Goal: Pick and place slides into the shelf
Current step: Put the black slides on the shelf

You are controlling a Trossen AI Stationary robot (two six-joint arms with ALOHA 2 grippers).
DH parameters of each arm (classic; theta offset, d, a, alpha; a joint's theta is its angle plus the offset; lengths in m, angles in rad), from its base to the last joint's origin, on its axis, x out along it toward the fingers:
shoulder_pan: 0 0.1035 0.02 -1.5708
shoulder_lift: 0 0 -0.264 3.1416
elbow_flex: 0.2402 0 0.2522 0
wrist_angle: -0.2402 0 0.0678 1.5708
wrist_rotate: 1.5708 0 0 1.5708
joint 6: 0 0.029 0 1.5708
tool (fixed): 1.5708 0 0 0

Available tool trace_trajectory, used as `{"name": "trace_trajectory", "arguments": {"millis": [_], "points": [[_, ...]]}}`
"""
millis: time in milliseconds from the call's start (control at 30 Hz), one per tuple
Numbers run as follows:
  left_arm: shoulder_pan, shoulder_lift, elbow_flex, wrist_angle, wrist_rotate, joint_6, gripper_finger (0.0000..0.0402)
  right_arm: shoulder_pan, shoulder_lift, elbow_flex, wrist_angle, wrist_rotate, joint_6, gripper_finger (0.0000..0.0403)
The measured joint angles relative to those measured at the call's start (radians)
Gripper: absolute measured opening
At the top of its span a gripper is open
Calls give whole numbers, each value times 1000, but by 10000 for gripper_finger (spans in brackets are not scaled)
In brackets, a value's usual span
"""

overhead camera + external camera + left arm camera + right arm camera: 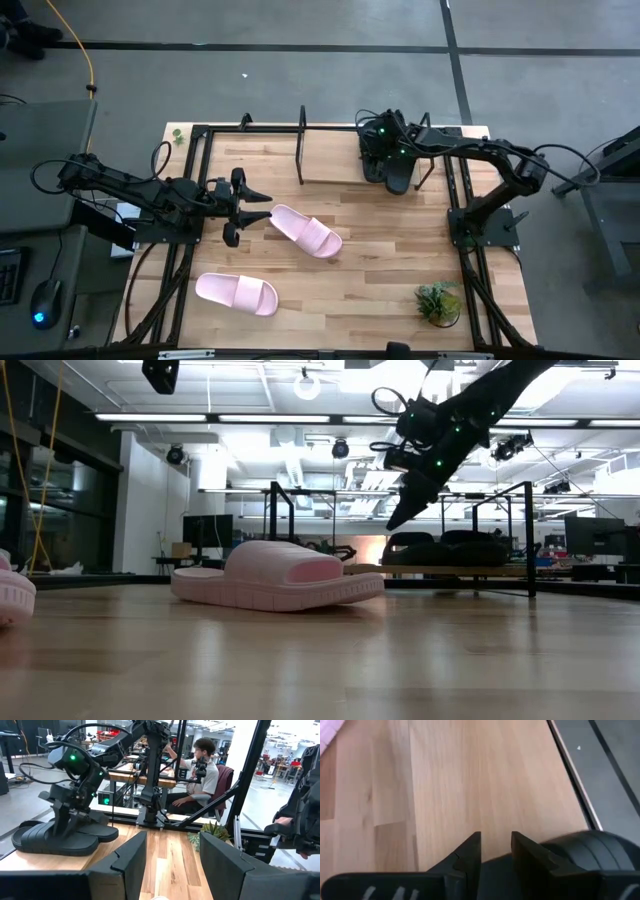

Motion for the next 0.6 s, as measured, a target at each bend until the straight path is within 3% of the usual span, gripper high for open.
{"name": "trace_trajectory", "arguments": {"millis": [600], "points": [[0, 0, 0, -3, 0, -3, 168, 5, 67, 0, 19, -37, 35, 97]]}}
